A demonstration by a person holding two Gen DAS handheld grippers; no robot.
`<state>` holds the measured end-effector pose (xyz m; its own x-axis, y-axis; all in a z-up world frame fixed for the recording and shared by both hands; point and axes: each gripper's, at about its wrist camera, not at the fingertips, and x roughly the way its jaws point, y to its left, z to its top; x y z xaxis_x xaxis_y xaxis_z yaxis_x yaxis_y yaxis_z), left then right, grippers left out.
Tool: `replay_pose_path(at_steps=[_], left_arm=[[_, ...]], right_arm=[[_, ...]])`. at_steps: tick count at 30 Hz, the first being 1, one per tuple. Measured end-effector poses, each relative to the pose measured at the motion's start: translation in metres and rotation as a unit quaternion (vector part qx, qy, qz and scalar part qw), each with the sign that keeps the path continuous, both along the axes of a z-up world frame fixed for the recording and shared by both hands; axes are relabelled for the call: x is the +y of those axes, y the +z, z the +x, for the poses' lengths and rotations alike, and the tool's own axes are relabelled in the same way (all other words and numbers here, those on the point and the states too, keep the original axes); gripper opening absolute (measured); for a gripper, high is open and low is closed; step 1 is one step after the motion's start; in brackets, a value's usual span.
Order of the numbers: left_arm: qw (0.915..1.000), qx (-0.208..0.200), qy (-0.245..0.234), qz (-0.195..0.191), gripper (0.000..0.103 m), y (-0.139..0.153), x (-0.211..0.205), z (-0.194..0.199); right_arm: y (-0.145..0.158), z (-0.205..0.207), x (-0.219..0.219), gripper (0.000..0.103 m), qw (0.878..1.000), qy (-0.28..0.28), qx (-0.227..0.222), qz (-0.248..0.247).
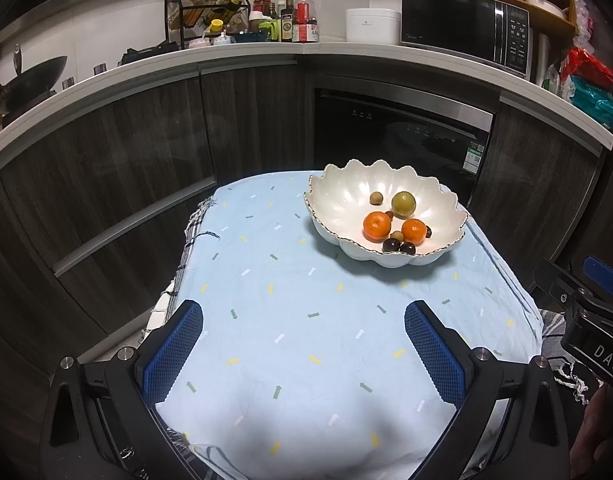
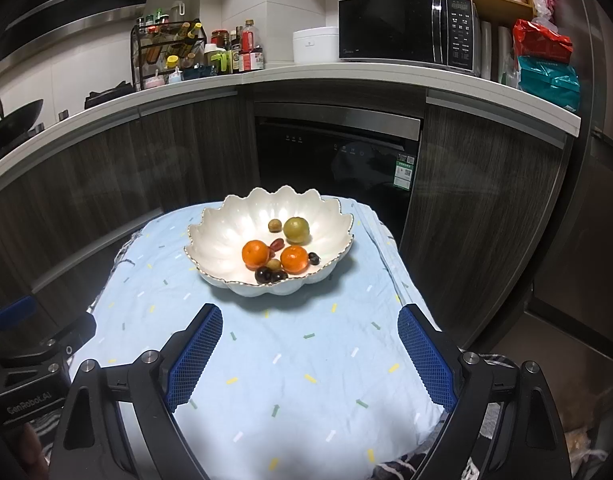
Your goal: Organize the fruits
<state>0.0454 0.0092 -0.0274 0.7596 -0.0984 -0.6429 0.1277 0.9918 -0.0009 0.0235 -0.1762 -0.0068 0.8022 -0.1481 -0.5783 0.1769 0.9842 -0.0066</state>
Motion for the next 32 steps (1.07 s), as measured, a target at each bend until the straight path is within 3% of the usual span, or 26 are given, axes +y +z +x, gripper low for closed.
replay_pose_path(at_steps=[21, 32], left_arm=[[1.0, -0.001, -0.001, -0.009, 0.103, 0.001, -0.0007, 0.0005], [0.9998, 0.019, 0.002, -0.008, 0.103, -0.0086, -0.001, 0.0083]], right_arm=[[-0.0007, 0.0003, 0.0002, 0.09, 1.0, -0.002, 0.004, 0.003], [-0.0066, 0.0037, 0.0005, 0.091, 1.0, -0.005, 0.011, 0.002]])
